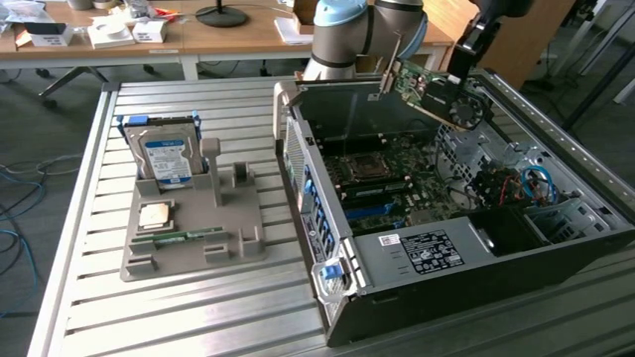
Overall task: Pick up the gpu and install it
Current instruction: 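Insert the gpu into the slot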
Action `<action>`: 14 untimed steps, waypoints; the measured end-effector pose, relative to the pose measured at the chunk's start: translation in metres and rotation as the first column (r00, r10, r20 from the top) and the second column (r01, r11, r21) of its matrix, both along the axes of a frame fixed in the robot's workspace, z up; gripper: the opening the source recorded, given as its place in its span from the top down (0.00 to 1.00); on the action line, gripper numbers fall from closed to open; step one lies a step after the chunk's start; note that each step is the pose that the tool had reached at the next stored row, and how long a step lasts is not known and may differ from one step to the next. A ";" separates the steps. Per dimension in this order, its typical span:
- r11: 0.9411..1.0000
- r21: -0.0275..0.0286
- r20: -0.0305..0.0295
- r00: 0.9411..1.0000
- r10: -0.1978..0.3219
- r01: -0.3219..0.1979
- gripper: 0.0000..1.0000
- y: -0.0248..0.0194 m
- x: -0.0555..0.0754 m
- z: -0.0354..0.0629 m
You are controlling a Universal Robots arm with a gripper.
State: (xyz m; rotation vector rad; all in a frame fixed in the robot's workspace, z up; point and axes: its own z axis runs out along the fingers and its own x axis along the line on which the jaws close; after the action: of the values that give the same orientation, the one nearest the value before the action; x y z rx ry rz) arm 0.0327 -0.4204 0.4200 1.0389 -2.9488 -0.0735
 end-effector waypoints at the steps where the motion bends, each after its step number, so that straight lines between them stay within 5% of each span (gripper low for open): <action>1: 1.000 0.000 0.000 1.000 0.018 -0.018 0.74 0.0000 0.000 -0.0001; 7: 0.992 0.000 0.000 0.992 0.126 -0.126 0.74 0.0000 0.000 -0.0011; 14: 0.969 0.000 0.000 0.969 0.248 -0.248 0.74 0.0000 0.000 -0.0020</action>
State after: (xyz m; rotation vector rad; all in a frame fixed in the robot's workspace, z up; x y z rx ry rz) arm 0.0326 -0.4204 0.4180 1.3971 -2.7905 -0.0699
